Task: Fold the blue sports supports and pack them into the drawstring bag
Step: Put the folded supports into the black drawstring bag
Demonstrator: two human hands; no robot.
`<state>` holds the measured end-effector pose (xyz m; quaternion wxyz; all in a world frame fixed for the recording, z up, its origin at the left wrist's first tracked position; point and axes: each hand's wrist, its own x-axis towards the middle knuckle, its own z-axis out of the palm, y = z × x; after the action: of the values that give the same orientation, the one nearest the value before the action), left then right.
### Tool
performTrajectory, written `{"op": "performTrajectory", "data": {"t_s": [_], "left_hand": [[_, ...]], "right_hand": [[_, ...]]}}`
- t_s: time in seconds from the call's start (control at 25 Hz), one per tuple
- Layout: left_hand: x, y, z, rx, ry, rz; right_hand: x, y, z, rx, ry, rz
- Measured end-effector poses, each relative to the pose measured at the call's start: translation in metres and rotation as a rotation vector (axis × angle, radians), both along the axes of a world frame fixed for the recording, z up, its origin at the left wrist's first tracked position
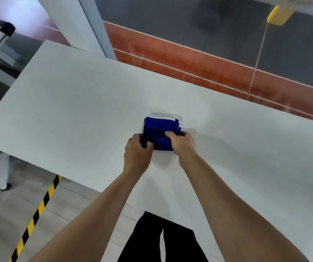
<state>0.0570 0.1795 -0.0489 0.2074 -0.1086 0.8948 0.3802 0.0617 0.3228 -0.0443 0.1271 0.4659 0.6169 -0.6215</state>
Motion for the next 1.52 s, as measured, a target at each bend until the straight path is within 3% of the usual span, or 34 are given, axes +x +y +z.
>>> {"op": "performTrajectory", "data": {"t_s": [0.24,0.48,0.96,1.28,1.52], "left_hand": [[0.052,0.045,0.034,0.202,0.026,-0.062],[0.131,0.13,0.078,0.347,-0.034,-0.303],[0.364,0.299,0.109,0.416,-0.001,-0.472],[0.407,0.409,0.093,0.409,0.11,-0.629],[0.396,0.494,0.061,0.408,0.056,-0.682]], "right_hand": [[0.085,0.042,0.033,0.159,0.106,-0.123],[0.192,0.112,0.076,0.254,0.268,-0.256],[0.432,0.278,0.098,0.262,0.365,-0.435],[0.483,0.39,0.086,0.248,0.343,-0.508],[0.485,0.482,0.057,0.223,0.241,-0.514]]}}
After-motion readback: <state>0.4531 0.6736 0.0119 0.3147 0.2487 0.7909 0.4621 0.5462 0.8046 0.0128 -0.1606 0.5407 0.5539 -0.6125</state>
